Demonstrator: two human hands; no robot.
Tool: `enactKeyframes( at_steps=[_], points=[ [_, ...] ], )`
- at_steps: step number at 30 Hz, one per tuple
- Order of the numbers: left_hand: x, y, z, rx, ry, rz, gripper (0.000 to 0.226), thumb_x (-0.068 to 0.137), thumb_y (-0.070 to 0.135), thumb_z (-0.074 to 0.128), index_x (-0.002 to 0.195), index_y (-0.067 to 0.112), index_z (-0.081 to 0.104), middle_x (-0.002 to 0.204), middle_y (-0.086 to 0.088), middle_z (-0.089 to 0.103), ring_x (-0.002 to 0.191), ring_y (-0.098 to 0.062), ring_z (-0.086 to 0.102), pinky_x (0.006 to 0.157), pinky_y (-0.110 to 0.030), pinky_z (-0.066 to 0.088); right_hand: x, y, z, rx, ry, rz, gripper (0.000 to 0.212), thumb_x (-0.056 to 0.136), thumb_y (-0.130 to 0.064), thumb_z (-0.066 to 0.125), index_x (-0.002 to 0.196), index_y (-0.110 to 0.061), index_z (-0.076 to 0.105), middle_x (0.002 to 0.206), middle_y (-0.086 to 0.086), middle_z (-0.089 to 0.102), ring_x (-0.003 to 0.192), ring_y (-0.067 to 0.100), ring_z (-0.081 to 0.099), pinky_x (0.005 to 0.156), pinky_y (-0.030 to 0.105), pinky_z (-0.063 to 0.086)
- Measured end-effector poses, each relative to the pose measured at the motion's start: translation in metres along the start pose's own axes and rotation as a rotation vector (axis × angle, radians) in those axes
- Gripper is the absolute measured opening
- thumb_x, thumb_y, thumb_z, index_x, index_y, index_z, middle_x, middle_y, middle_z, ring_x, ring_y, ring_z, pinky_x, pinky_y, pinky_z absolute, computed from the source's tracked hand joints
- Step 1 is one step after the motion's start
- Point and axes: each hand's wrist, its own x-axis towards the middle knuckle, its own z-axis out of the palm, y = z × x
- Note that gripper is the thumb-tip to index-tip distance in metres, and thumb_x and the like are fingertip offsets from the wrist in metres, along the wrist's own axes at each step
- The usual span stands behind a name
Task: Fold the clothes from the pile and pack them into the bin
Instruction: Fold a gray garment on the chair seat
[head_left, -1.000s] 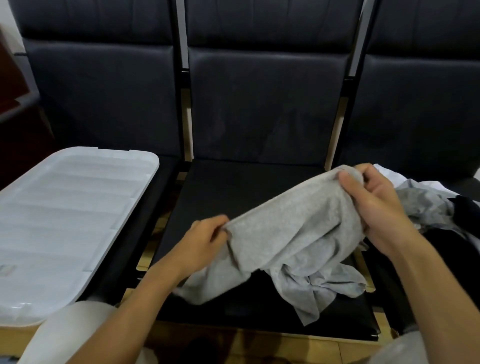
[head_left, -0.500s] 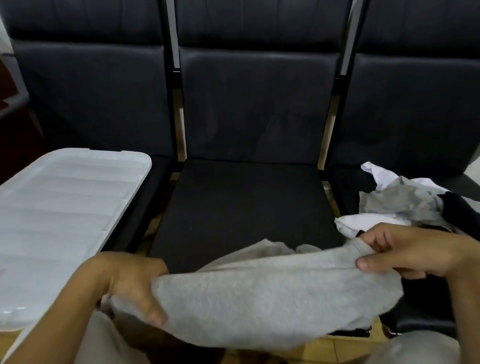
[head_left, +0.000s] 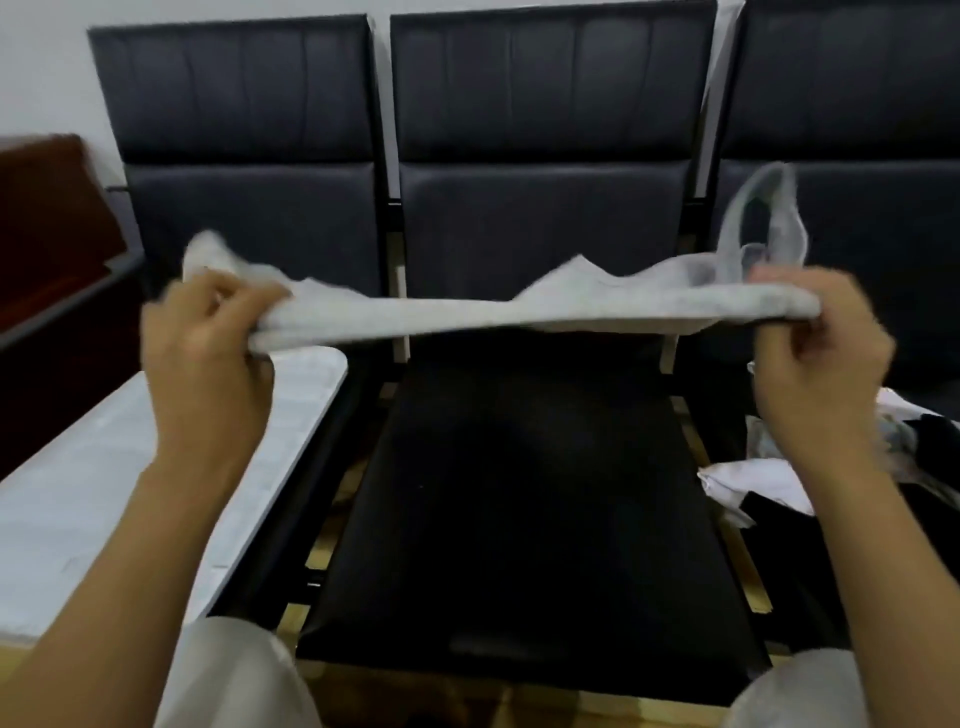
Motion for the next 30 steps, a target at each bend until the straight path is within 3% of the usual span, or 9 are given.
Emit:
enactKeyframes(
  at_steps=[4,7,9,11,16,22,25,28,30],
  points=[
    [-0.073,-0.013,0.018,0.103,-0.579,-0.127,0.052,0.071,-0.007,0.048,0.111,0.012,0.074,0.106,-0.017,0.065,0.083,-0.044,0.064,0.072,-0.046,0.051,-0.044,0.02,0.0,0.084,-0.499,0.247,0.033,0.09,0.004,0.062,0.099,-0.027,0.07,0.102,-0.002,0.072,0.092,-0.017,0.058,0.082,0.002,0.041],
    [-0.11,-0.011,0.028,0.173,-1.276,-0.202,0.059,0.091,0.01,0.052,0.146,0.031,0.044,0.141,-0.004,0.049,0.129,-0.028,0.05,0.102,-0.035,0.043,-0.076,0.043,-0.006,0.023,-1.153,0.415,0.03,0.089,-0.014,0.072,0.098,-0.043,0.07,0.102,-0.025,0.072,0.1,-0.006,0.065,0.091,0.012,0.049],
    [-0.123,-0.007,0.033,0.149,-1.659,-0.239,0.071,0.095,0.029,0.06,0.155,0.029,0.022,0.158,0.001,0.026,0.143,-0.019,0.033,0.11,-0.025,0.032,-0.091,0.049,-0.011,-0.019,-1.631,0.637,0.02,0.091,-0.029,0.069,0.109,-0.038,0.067,0.108,-0.014,0.073,0.101,0.006,0.069,0.093,0.028,0.055],
    [-0.129,-0.006,0.043,0.16,-1.775,-0.224,0.075,0.096,0.041,0.057,0.156,0.025,0.015,0.163,0.0,0.012,0.146,-0.018,0.026,0.111,-0.021,0.028,-0.101,0.057,-0.015,-0.063,-1.795,0.865,0.026,0.095,-0.033,0.065,0.12,-0.031,0.062,0.111,-0.003,0.072,0.097,0.008,0.071,0.09,0.029,0.057],
    [-0.135,0.012,0.073,0.071,-1.591,-0.11,0.053,0.103,0.045,0.038,0.152,0.032,0.024,0.153,0.003,0.03,0.138,-0.017,0.036,0.112,-0.033,0.035,-0.112,0.1,-0.01,-0.348,-1.485,0.898,0.02,0.097,-0.044,0.054,0.099,-0.024,0.06,0.097,0.0,0.063,0.083,0.014,0.06,0.066,0.02,0.048],
    [-0.131,0.054,0.115,-0.242,-1.481,0.036,0.056,0.08,0.083,0.027,0.125,0.051,0.04,0.134,0.03,0.034,0.131,0.004,0.036,0.107,-0.016,0.03,-0.138,0.146,0.035,-0.391,-0.908,1.026,0.051,0.092,-0.052,0.056,0.098,-0.002,0.065,0.099,0.012,0.067,0.094,0.026,0.064,0.082,0.034,0.051],
    [-0.121,0.083,0.154,-0.365,-1.408,0.065,0.01,0.096,0.054,0.047,0.105,0.051,0.049,0.114,0.029,0.049,0.112,0.009,0.047,0.1,-0.017,0.04,-0.144,0.161,0.058,-0.271,-0.731,1.103,0.037,0.087,-0.044,0.068,0.083,-0.008,0.061,0.084,0.007,0.065,0.084,0.025,0.065,0.078,0.036,0.055],
    [-0.104,0.131,0.204,-0.485,-1.36,0.094,0.017,0.097,0.033,0.055,0.098,0.05,0.053,0.107,0.025,0.054,0.101,0.006,0.053,0.094,-0.021,0.047,-0.146,0.174,0.07,-0.13,-0.566,1.041,0.03,0.085,-0.024,0.075,0.106,-0.009,0.059,0.1,0.003,0.064,0.092,0.019,0.061,0.088,0.035,0.05],
    [-0.09,0.167,0.238,-0.56,-1.344,0.11,0.021,0.096,0.029,0.056,0.102,0.049,0.054,0.108,0.024,0.055,0.101,0.003,0.055,0.092,-0.022,0.048,-0.144,0.176,0.069,-0.157,-0.554,0.926,0.018,0.085,-0.015,0.074,0.094,-0.013,0.059,0.093,0.001,0.061,0.08,0.014,0.057,0.078,0.029,0.047]
  ],
)
